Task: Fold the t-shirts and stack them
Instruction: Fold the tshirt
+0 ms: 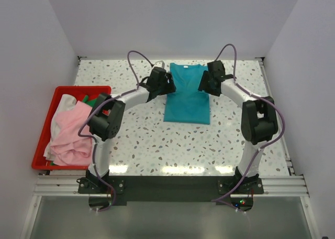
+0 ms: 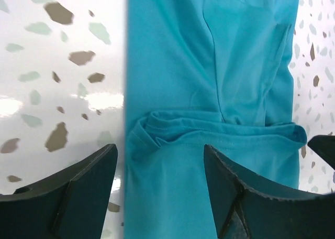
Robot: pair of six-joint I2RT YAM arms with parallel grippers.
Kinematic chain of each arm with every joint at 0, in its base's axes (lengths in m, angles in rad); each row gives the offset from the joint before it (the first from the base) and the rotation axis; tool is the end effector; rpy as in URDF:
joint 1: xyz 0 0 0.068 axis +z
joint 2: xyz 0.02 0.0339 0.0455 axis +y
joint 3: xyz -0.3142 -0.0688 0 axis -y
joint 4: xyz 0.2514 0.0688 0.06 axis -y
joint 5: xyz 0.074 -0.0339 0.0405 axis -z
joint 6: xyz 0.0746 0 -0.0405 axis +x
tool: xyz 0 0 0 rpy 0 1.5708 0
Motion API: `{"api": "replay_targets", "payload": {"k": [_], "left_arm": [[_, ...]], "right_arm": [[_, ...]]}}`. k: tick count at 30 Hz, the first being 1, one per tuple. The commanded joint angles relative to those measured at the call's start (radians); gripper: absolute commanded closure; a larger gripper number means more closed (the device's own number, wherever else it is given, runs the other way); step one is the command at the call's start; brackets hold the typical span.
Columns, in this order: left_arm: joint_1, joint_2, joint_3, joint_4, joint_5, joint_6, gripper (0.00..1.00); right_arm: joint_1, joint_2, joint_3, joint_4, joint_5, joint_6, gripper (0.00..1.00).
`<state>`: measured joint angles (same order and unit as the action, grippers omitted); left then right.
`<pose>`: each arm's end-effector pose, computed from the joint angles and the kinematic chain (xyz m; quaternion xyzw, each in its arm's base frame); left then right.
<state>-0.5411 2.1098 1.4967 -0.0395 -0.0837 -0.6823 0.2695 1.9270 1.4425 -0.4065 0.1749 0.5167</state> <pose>0.4654 -0.2724 0.1975 -0.0817 0.8921 -0.2236 0.3840 0.4591 0.1133 0.2293 0.1447 0.9284 0.0512 0.3383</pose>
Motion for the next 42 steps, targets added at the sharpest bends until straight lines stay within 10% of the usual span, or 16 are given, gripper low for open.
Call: {"api": "replay_targets", "payload": {"k": [1,13,26,42], "left_arm": [[0.043,-0.097,-0.001,0.079,0.015,0.047,0.28],[-0.011,-0.105,-0.081,0.101,0.071,0.047,0.85],[-0.003,0.13,0.076,0.129,0.029,0.069,0.69],[-0.028,-0.141,-0.355,0.058,-0.128,-0.192,0.72]], "right_arm": [[-0.007,-0.037,0.044,-0.005,-0.023,-0.024,0.35],[0.069,-0.013,-0.031,0.003,-0.042,-0.023,0.74],[0.046,0.231,0.197,-0.029,-0.041,-0.063,0.66],[0.164,0.044,-0.154,0.046,-0.081,-0.031,0.65]]}}
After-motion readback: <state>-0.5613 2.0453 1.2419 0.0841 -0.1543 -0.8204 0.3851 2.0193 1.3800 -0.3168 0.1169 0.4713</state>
